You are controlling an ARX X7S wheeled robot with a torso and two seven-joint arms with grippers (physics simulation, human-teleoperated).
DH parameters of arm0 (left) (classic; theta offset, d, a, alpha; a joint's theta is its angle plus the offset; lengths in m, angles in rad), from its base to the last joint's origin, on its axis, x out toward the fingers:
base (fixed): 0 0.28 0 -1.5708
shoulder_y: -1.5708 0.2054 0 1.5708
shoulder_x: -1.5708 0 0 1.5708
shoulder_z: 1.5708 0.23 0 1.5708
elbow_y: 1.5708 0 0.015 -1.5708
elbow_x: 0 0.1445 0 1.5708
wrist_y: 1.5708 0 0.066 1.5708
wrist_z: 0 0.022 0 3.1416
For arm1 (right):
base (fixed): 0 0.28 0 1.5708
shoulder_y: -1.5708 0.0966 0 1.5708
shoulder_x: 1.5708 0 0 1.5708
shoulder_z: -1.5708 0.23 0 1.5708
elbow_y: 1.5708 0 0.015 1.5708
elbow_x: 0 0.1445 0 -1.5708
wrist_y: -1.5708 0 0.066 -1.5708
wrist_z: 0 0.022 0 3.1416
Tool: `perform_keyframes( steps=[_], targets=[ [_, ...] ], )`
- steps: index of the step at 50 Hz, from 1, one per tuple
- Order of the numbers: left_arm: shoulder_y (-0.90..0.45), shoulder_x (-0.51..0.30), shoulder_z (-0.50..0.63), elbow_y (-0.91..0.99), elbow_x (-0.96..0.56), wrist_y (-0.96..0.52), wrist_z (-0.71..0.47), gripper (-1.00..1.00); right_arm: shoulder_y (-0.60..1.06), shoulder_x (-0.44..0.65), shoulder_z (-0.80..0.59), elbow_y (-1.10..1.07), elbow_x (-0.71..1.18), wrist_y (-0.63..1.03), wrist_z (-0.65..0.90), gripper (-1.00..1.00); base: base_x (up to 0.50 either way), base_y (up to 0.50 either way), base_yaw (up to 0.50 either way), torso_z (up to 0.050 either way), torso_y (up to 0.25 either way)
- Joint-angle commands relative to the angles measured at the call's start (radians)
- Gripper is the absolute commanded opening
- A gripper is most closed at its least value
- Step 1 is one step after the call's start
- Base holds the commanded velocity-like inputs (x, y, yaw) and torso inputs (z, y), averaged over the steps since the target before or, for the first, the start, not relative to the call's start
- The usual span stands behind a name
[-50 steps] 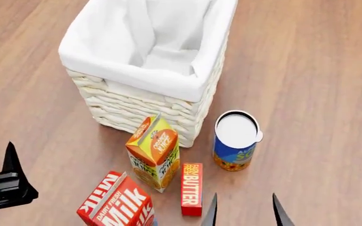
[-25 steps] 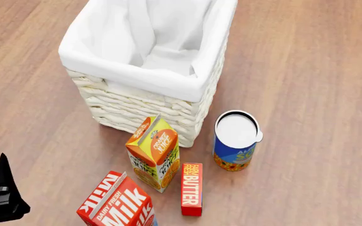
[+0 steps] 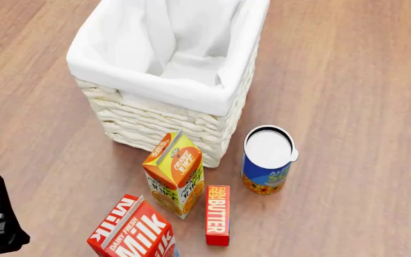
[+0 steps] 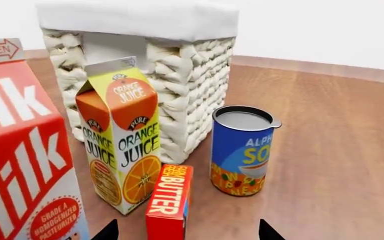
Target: Pick up the butter and put it in the basket.
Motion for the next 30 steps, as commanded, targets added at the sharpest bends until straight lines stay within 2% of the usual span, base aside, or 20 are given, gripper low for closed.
perform_keyframes(
  steps=[1,15,30],
  targets=[
    [0.003,-0.005,-0.001,0.016,-0.012,-0.006,-0.005,1.0,0.064,-0.02,-0.007,0.147,0.055,-0.119,-0.036,1.0,0.0,0.0,0.0,0.0,0.0],
    [0.006,-0.009,-0.004,0.023,-0.024,-0.006,-0.01,1.0,0.12,-0.034,-0.02,0.235,0.087,-0.136,-0.065,1.0,0.0,0.0,0.0,0.0,0.0],
    [0.011,-0.014,-0.006,0.035,-0.035,-0.01,-0.018,1.0,0.176,-0.017,-0.034,0.195,0.089,-0.041,-0.07,1.0,0.0,0.0,0.0,0.0,0.0]
  ],
)
